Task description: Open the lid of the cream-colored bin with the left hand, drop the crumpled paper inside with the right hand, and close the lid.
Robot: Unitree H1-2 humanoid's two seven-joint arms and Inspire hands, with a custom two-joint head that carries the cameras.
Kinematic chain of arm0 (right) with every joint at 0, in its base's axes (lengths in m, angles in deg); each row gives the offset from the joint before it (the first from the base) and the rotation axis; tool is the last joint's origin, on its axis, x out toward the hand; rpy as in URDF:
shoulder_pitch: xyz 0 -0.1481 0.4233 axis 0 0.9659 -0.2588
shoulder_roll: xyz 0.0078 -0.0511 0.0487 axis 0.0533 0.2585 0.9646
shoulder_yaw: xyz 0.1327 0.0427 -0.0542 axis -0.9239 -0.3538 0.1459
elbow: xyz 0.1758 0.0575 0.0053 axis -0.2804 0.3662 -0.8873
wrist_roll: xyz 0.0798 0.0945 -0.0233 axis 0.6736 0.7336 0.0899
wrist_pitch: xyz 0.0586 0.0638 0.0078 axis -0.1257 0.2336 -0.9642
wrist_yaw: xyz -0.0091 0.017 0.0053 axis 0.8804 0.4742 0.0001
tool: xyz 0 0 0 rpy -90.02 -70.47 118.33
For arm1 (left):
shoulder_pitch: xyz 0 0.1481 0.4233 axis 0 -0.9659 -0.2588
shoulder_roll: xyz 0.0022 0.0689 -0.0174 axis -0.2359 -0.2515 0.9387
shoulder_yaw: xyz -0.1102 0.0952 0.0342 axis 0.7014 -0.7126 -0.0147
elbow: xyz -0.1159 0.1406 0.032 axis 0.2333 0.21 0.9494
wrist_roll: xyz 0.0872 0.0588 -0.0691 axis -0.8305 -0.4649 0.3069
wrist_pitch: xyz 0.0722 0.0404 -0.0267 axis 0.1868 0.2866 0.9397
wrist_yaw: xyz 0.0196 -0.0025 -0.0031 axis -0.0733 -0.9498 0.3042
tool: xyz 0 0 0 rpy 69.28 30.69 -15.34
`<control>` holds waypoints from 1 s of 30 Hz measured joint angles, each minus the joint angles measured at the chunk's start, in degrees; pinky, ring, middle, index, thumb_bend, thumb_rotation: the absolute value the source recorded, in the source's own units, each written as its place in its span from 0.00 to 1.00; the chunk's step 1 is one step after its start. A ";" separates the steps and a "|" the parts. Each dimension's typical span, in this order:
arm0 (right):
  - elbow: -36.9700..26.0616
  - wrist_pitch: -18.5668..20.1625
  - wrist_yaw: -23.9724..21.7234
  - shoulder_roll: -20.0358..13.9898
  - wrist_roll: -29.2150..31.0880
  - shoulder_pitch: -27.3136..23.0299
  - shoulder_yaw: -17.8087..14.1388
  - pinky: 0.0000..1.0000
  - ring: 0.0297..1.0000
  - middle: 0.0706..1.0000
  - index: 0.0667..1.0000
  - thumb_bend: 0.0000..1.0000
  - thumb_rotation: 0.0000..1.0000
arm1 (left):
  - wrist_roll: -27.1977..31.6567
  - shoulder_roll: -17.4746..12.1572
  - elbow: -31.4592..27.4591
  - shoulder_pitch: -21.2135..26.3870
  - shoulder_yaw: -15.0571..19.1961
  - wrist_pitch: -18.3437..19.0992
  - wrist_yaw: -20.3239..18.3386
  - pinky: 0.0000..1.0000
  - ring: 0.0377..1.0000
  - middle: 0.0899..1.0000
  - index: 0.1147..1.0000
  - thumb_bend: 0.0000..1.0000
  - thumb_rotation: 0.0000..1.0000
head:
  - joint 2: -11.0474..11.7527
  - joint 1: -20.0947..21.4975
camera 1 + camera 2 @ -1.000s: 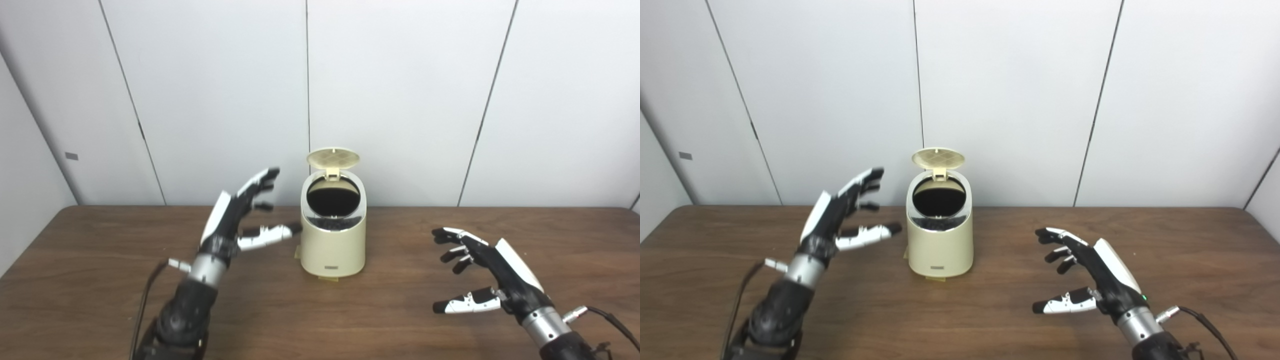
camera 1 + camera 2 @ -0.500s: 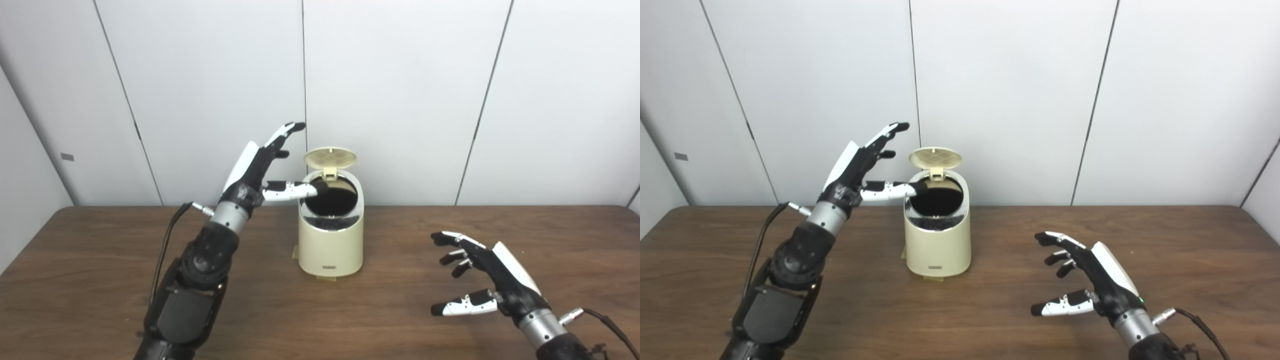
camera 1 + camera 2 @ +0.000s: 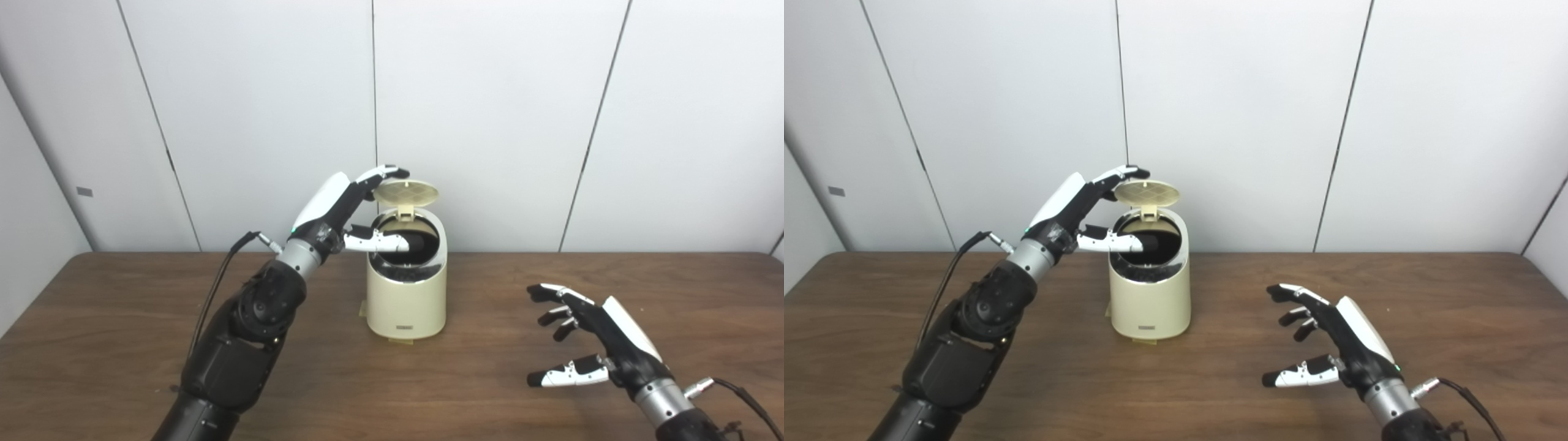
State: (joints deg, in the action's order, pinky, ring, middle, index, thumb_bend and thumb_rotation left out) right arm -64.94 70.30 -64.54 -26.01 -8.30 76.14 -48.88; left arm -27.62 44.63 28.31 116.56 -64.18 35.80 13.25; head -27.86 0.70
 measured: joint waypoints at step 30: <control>0.00 -0.01 0.13 0.02 -0.52 0.00 0.56 0.51 0.65 0.80 0.80 0.81 0.08 | -7.56 -5.21 -9.75 -0.86 -3.40 -0.67 -6.80 0.97 1.00 0.84 0.79 1.00 0.47 | -0.62 0.88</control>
State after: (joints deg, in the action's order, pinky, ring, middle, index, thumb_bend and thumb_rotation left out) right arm -64.94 70.29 -64.41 -25.99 -8.82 76.14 -48.32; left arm -35.18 39.41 18.56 115.70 -67.58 35.13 6.45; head -28.48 1.58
